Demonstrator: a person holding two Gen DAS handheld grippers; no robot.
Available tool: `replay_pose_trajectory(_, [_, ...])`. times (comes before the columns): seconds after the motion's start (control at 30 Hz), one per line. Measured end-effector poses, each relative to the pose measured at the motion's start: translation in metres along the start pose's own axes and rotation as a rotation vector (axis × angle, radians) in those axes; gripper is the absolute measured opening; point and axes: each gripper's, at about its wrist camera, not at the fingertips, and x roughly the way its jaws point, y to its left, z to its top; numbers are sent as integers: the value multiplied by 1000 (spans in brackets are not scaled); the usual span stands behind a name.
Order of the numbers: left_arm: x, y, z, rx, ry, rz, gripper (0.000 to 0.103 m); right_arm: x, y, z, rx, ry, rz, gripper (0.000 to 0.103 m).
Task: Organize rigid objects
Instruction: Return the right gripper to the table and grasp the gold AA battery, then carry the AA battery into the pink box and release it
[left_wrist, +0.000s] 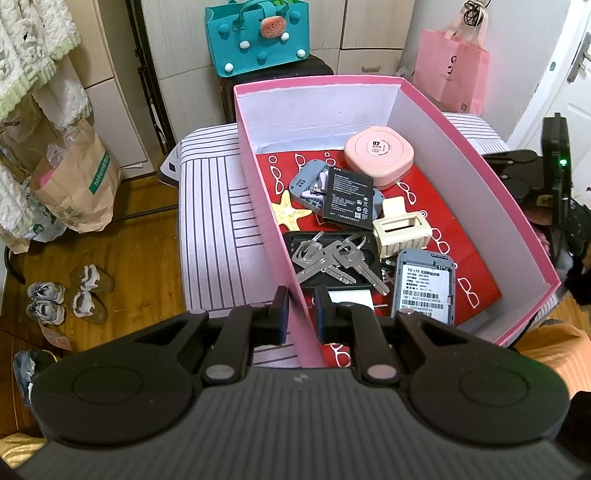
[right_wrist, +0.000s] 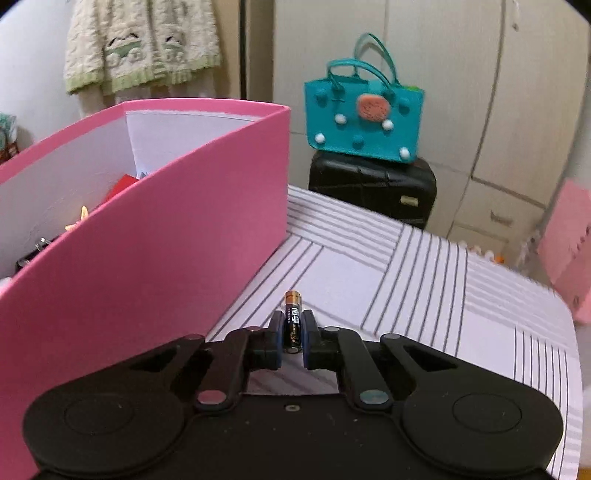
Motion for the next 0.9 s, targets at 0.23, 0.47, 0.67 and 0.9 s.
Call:
replay_pose_trajectory(0.23, [0, 1, 0, -3, -5, -2, 13, -40, -6, -6, 82, -20, 10, 11])
replay_pose_trajectory(0.47, [-2, 0, 0, -12, -22, 0, 13, -93, -12, -2, 211, -47, 80, 11])
replay_pose_trajectory(0.67, [-2, 1, 0, -16, -27, -3, 13, -127, 6, 19, 211, -76, 200, 11])
replay_pose_trajectory(0.9, [-1, 3, -1, -22, -31, -9, 14, -122, 45, 50, 134, -25, 330, 11])
